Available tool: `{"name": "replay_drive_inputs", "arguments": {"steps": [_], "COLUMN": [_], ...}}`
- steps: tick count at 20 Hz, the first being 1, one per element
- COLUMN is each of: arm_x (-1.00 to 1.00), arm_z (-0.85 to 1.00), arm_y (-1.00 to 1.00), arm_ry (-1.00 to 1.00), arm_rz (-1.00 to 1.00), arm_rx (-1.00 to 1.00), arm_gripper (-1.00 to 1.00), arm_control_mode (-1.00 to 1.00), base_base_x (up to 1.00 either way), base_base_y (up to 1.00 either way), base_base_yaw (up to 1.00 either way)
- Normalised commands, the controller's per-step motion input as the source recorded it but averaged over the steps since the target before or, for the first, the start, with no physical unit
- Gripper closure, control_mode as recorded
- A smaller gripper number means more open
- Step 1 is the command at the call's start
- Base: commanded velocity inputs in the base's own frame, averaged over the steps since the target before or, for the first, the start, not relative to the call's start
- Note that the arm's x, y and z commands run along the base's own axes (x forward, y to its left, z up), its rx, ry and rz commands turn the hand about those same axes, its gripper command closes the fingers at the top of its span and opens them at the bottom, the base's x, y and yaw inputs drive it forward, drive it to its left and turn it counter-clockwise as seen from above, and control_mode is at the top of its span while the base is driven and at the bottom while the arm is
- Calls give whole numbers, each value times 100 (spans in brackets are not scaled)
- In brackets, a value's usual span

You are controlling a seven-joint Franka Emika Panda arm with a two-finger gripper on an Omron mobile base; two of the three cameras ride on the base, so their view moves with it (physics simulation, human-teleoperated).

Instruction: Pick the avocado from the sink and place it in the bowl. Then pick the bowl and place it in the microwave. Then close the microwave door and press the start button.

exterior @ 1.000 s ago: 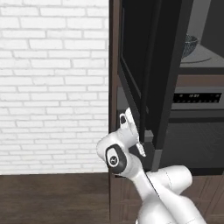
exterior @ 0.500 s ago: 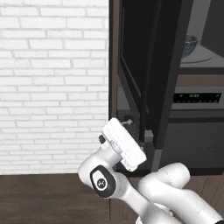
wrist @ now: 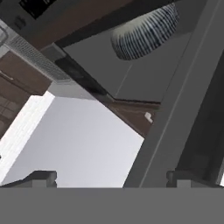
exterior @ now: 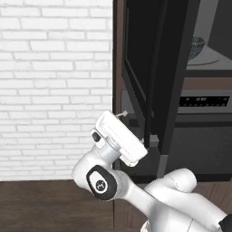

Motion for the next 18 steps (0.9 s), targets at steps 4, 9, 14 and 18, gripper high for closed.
{"name": "replay_drive_inputs", "arguments": {"steps": [4,9,14,18], "arm_x": [-29,-49,-35,1], "arm_z": [83,52,32,17], "arm_y": [5,-14,-52,-80], "arm_ry": [-21,-20,-14,-3], "arm_rz": [6,3,11,24], "arm_rx": [0,3,13,21], "arm_gripper": [-100,-100,-100,-100], "arm_control_mode": [-100,-100,-100,-100], "base_base_x": [0,0,0,0], "base_base_y": [0,0,0,0], "base_base_yaw": [0,0,0,0]}}
